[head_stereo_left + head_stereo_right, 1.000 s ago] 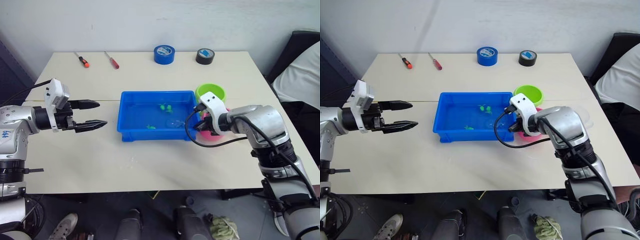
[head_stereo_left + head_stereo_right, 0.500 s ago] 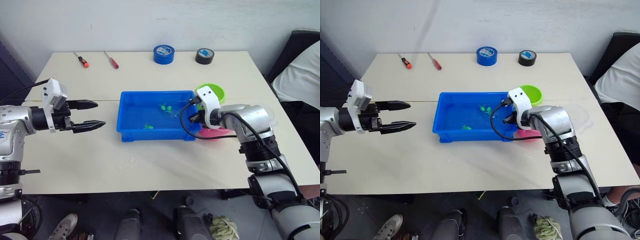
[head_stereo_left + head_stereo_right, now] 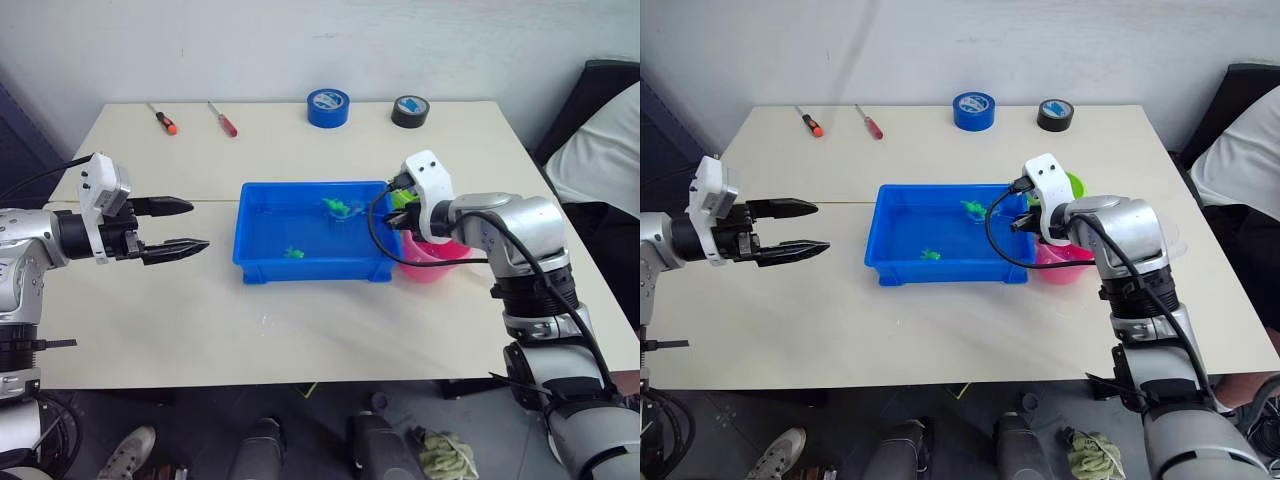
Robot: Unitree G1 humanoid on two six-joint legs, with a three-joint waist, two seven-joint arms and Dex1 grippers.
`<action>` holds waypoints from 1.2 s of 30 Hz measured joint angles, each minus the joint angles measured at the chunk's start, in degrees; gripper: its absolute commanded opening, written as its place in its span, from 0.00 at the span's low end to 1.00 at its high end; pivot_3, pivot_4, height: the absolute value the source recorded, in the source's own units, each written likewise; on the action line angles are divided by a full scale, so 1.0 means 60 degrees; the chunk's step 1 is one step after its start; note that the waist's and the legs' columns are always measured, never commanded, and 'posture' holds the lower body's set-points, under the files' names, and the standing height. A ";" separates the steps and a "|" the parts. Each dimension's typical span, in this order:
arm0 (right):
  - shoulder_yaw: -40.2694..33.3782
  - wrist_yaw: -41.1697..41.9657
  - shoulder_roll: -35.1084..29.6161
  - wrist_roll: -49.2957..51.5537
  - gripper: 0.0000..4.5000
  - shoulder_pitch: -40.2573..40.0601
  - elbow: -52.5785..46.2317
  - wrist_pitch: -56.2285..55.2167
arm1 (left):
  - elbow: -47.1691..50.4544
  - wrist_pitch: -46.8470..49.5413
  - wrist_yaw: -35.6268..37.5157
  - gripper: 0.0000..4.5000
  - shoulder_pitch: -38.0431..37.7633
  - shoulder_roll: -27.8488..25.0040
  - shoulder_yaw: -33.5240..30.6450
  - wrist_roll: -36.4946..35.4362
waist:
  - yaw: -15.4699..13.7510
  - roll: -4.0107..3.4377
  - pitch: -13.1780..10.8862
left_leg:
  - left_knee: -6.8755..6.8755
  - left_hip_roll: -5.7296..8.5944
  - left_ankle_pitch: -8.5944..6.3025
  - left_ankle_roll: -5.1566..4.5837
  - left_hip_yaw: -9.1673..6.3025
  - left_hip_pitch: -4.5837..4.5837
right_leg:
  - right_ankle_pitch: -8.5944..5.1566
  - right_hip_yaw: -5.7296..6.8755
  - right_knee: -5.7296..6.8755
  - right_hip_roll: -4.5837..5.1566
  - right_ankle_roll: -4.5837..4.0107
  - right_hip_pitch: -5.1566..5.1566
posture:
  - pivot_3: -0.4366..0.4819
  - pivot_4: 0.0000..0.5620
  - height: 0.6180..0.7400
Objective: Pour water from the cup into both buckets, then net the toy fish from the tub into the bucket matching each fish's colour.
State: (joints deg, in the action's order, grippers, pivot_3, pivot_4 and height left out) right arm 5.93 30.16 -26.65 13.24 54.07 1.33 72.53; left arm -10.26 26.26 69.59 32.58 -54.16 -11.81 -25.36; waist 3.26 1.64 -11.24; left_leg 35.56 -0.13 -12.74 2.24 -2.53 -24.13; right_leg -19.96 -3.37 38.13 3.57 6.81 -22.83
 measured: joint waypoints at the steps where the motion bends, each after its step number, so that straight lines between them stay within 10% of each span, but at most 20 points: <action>1: 0.0000 -0.0001 -0.0017 0.0040 0.00 -0.0038 -0.0163 0.0048 | -0.0025 -0.0022 0.0003 0.96 0.0073 0.0016 0.0023 0.0001 | -0.0003 0.0000 0.0000 | -0.0001 0.0000 0.0000 0.0000 0.0000 0.0000 | 0.0000 0.0001 0.0000 0.0000 0.0000 0.0000 | 0.48 0.27 0.95; 14: 0.2327 0.0588 -0.1387 -0.0695 0.00 -0.1009 -0.0675 -0.1535 | -0.0335 -0.0188 0.0014 0.96 0.0301 0.0124 0.0238 0.0020 | 0.0009 -0.0001 -0.0001 | -0.0017 0.0001 0.0000 -0.0001 0.0006 -0.0001 | 0.0001 0.0000 -0.0025 -0.0003 0.0001 -0.0001 | 0.48 0.27 0.95; 36: 0.1930 0.0904 -0.1717 -0.0928 0.00 -0.1020 -0.0959 -0.1217 | -0.0326 -0.0191 0.0025 0.96 0.0273 0.0122 0.0243 0.0019 | -0.0037 -0.0001 -0.0001 | -0.0017 0.0004 0.0000 -0.0001 0.0005 -0.0003 | 0.0001 0.0000 -0.0030 0.0003 0.0001 0.0001 | 0.48 0.27 0.95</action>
State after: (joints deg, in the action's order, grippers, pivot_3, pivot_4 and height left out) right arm 17.51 35.58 -36.95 7.67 47.95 -4.42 65.23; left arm -12.22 25.12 69.73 34.22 -53.42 -10.35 -25.24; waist 3.04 1.63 -11.24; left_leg 35.45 -0.10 -12.74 2.23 -2.50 -24.15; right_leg -19.96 -3.37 37.95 3.58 6.82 -22.83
